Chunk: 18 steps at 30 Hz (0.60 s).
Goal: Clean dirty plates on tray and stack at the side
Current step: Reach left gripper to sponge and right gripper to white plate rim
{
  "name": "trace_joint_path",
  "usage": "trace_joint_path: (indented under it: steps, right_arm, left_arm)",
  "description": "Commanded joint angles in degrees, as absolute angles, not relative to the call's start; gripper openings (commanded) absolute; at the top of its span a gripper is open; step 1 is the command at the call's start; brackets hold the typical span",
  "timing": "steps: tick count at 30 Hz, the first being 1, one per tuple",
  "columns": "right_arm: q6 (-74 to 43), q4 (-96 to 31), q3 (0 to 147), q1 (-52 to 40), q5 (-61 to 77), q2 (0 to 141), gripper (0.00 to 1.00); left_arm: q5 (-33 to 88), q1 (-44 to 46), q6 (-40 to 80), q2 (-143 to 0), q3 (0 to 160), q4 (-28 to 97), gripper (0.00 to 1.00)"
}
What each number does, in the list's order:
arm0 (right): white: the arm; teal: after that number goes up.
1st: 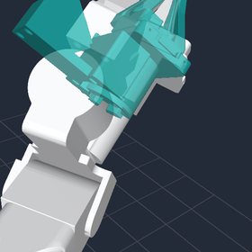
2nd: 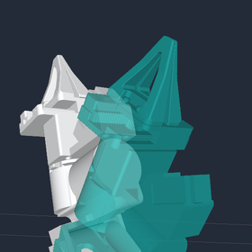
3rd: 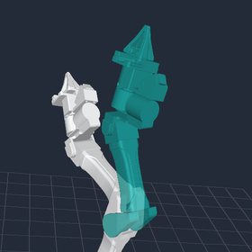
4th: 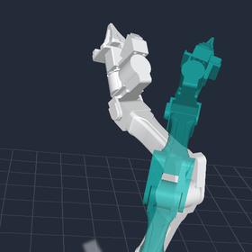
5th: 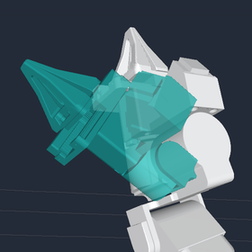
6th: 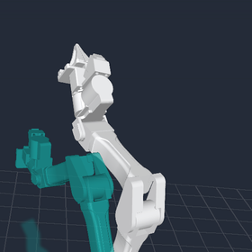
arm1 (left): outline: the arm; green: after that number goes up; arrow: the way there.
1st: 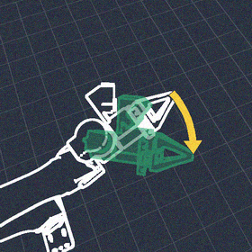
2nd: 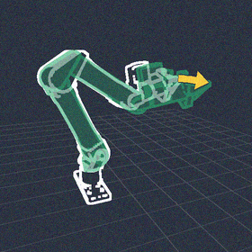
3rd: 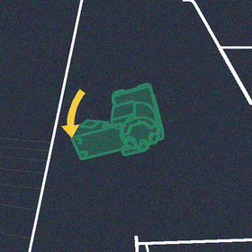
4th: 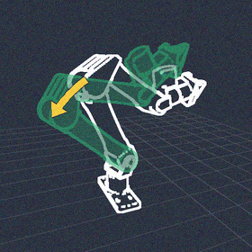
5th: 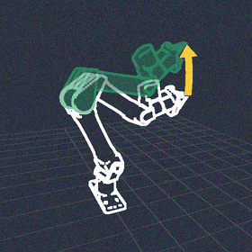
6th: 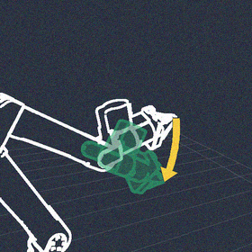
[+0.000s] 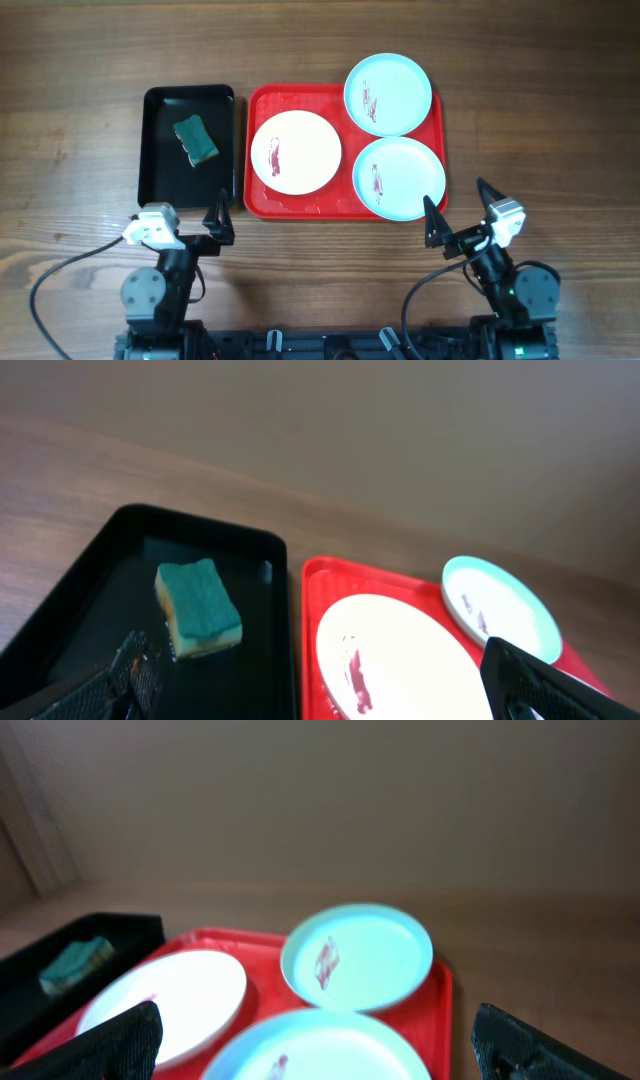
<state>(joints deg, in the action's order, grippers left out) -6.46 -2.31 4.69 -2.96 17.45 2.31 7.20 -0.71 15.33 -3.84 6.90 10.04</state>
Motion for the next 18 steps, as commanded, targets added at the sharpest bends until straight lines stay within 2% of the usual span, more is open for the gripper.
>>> trace_joint_path:
  steps: [1, 9, 18]
  right_arm:
    - [-7.51, -3.7, 12.27, -3.42, 21.15, 4.82, 1.0]
    - [-5.89, -13.54, 29.06, -3.42, 22.79, 18.63, 1.0]
    - [-2.46, -30.09, 49.52, -3.42, 28.01, 40.49, 1.0]
  left_arm:
    - [7.42, -0.38, 15.81, -8.4, 15.29, 13.23, 1.0]
    - [7.44, -0.38, 15.81, -22.22, 32.77, 22.81, 1.0]
    - [7.44, -0.38, 15.4, -40.75, 54.15, 40.99, 1.0]
